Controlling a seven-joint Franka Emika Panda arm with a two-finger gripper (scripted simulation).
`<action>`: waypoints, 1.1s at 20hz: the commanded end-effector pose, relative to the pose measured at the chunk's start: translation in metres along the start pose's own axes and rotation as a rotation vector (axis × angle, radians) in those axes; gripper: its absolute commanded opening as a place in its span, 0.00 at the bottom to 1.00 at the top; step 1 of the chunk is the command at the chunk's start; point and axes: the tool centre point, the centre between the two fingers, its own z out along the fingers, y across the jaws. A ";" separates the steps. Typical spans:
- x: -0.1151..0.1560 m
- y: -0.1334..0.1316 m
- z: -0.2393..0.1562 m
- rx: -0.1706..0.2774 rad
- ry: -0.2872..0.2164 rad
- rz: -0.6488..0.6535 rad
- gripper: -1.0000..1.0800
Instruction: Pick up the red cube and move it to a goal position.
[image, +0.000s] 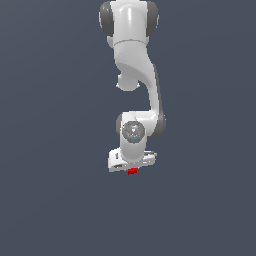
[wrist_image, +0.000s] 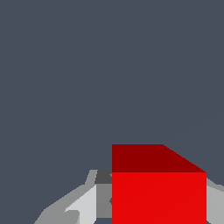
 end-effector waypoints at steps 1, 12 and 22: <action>0.000 0.000 -0.001 0.000 0.000 0.000 0.00; -0.017 0.000 -0.030 0.000 0.000 0.000 0.00; -0.055 -0.001 -0.098 0.000 0.000 0.000 0.00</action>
